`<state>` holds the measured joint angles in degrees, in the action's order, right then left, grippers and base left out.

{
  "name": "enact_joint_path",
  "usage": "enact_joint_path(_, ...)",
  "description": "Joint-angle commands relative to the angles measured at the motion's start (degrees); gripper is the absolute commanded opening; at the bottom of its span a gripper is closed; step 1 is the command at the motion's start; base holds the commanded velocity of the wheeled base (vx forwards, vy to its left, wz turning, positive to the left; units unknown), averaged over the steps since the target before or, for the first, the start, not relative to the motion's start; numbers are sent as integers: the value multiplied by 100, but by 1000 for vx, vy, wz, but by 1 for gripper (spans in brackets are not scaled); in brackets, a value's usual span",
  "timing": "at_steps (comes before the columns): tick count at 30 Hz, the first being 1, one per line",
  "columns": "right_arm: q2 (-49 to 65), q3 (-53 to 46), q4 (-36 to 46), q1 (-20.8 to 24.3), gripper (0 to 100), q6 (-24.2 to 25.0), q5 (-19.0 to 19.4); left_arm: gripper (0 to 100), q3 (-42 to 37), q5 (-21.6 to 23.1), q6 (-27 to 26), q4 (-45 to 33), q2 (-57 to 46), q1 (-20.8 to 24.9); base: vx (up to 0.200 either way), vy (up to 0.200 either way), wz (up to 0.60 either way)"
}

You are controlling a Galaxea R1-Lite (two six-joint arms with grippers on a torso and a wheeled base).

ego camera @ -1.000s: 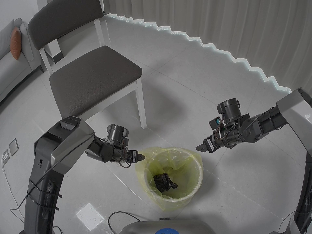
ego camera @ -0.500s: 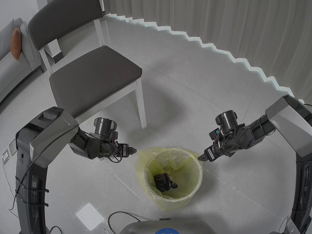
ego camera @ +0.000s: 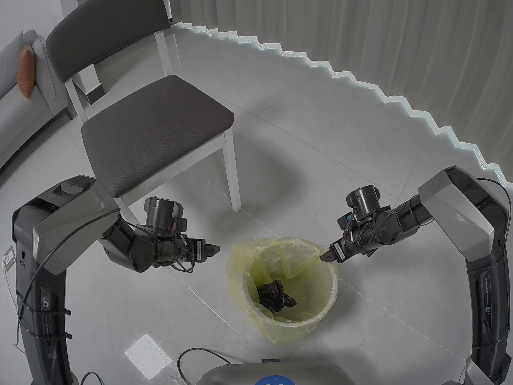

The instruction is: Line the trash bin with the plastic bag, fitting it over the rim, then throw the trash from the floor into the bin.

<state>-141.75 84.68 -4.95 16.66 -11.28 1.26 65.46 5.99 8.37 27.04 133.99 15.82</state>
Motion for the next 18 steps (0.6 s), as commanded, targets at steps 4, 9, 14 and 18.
enact_joint_path(4,-353,225,20,-102,100,-50,-3,100,28,-1,-3,30,84,70,0,0,0)
enact_joint_path(9,-344,216,20,-102,100,-41,6,100,116,-10,-11,30,145,175,0,0,0)
enact_joint_path(14,-160,216,108,-67,100,-41,15,100,204,-10,-11,21,180,184,0,0,0)
enact_joint_path(18,-2,269,284,-67,100,-41,103,100,204,-10,-3,30,180,228,0,0,0)
